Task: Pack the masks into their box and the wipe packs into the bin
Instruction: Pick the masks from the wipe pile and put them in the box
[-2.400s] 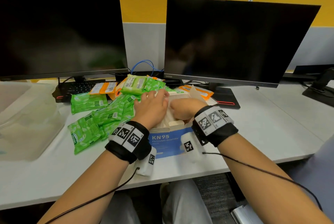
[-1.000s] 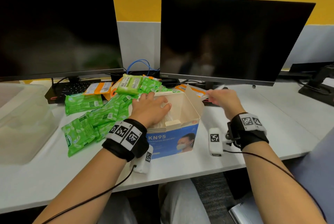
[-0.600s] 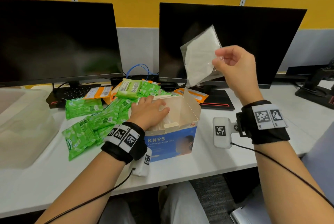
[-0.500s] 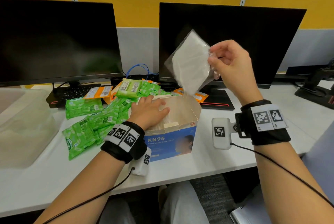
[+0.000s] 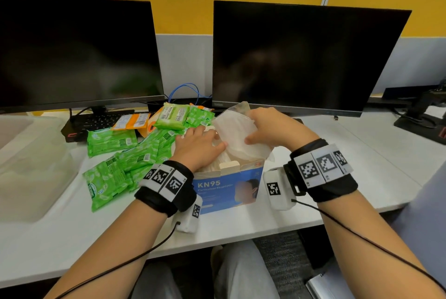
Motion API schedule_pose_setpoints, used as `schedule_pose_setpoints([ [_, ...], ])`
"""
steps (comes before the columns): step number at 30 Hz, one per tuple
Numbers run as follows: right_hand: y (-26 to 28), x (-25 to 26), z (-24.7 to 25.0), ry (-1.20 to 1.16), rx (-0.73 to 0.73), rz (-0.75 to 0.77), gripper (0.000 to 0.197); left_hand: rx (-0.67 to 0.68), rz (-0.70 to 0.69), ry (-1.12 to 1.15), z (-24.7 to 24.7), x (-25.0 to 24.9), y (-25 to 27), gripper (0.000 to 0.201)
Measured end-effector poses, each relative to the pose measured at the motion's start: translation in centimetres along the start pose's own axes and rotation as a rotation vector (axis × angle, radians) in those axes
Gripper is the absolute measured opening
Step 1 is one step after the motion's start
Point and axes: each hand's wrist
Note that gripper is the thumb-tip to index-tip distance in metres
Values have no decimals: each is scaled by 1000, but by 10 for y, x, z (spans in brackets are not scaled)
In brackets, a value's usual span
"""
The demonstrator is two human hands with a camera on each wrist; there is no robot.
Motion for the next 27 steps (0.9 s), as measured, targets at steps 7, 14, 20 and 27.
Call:
schedule_pose_setpoints([
  [7,4,7,14,155,-249,32,30,-43,4,85,-4,3,-1,45],
  [14,-4,27,-33,406,116,65,28,-51,6,102,-5,4,-1,40],
  [20,-5,37,-39,446,83,4,30,-55,13,143,-4,6,0,35],
  [27,-16,28,-54,-177,361,-255,37,-91,14,204,-4,8,-1,32],
])
Point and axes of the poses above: each hand's wrist, its own y-axis away from the middle knuckle, its own z-axis out of the back of the hand, x = y × z, and after that the axes turned 14 degrees about -x, right-handed
